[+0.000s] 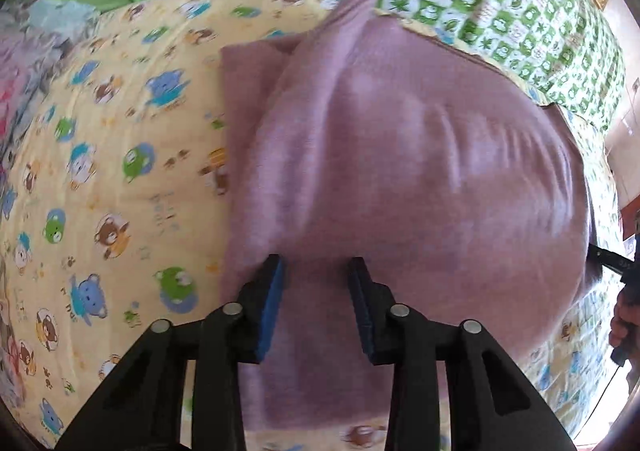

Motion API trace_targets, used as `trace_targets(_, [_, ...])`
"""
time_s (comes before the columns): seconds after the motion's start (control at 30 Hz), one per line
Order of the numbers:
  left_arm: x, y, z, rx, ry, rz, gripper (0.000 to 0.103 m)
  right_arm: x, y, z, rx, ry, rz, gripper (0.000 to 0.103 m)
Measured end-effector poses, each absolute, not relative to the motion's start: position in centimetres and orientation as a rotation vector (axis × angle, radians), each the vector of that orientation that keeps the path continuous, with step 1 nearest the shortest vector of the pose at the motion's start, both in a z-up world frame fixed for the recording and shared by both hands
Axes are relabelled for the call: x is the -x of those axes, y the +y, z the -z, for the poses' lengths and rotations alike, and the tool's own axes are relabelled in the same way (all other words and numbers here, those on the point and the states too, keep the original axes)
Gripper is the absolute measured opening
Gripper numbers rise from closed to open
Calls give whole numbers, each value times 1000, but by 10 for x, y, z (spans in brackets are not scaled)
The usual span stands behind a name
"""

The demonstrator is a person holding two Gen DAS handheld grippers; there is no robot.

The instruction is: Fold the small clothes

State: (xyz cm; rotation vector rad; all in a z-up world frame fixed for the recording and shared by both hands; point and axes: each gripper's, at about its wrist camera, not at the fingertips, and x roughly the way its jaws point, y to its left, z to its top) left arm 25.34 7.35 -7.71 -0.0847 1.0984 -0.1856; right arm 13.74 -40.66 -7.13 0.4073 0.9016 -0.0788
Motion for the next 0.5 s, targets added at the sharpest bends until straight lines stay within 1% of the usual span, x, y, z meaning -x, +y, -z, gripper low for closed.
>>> trace_targets(0.1, [-253,82,72,93,1099,169,31,-134,-404,60,-407,893,86,0])
trace_targets(0.13, [-250,85,66,108,1092,159,31,-134,-400,54,-394,886,82,4])
trace_targets(0.17, [-247,87,61,117,1084,155,33,-134,-394,45,-369,871,86,4])
trace_targets(0.27, [-239,86,45,129,1058,115,47,-136,-374,22,-369,798,6,4])
trace_targets(0.4, [-224,83,28,211,1031,141,48,-154,-346,20,-356,819,-96,8])
trace_targets(0.5, [-218,65,29,175,1030,170,48,-164,-336,30,-346,875,-111,8])
